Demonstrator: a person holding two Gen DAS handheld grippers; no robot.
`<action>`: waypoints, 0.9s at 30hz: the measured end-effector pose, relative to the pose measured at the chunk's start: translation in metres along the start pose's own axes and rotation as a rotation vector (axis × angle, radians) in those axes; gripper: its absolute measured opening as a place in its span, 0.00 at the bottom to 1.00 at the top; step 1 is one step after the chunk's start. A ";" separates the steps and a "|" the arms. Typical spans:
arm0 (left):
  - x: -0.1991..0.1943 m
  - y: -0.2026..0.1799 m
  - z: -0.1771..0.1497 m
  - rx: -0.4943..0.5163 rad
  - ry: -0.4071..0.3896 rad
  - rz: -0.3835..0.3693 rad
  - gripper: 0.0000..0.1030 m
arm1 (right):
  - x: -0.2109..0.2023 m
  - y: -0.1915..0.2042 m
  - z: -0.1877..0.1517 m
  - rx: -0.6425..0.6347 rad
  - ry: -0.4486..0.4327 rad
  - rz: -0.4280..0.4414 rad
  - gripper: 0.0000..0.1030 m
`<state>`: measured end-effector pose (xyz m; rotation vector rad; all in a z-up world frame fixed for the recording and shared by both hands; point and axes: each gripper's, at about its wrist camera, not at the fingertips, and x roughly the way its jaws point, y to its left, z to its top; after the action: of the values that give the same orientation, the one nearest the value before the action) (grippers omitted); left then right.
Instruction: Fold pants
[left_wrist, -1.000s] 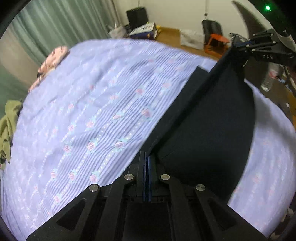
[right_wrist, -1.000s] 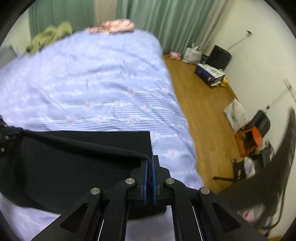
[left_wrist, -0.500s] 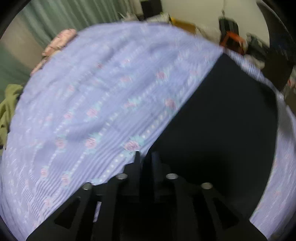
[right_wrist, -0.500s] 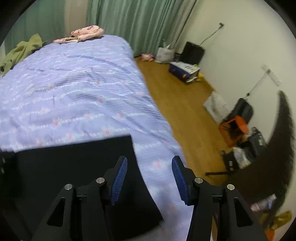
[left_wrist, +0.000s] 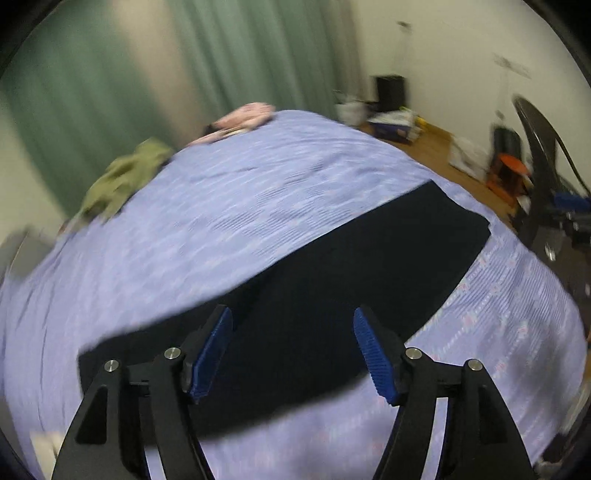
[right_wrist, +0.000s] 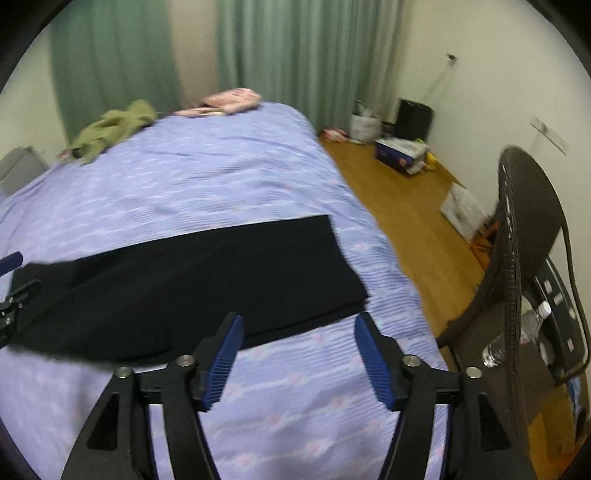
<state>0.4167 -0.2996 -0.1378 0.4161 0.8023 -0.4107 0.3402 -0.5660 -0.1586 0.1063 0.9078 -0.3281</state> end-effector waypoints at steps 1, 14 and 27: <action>-0.010 0.006 -0.008 -0.029 0.007 0.018 0.67 | -0.007 0.007 -0.003 -0.016 -0.008 0.012 0.64; -0.100 0.168 -0.099 -0.193 0.026 0.284 0.75 | -0.065 0.173 -0.008 -0.167 -0.082 0.209 0.65; 0.030 0.369 -0.135 -0.253 0.070 0.091 0.75 | -0.004 0.399 0.019 -0.317 -0.131 0.236 0.69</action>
<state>0.5395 0.0738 -0.1708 0.2309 0.8877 -0.2072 0.4812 -0.1923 -0.1628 -0.0997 0.7982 0.0299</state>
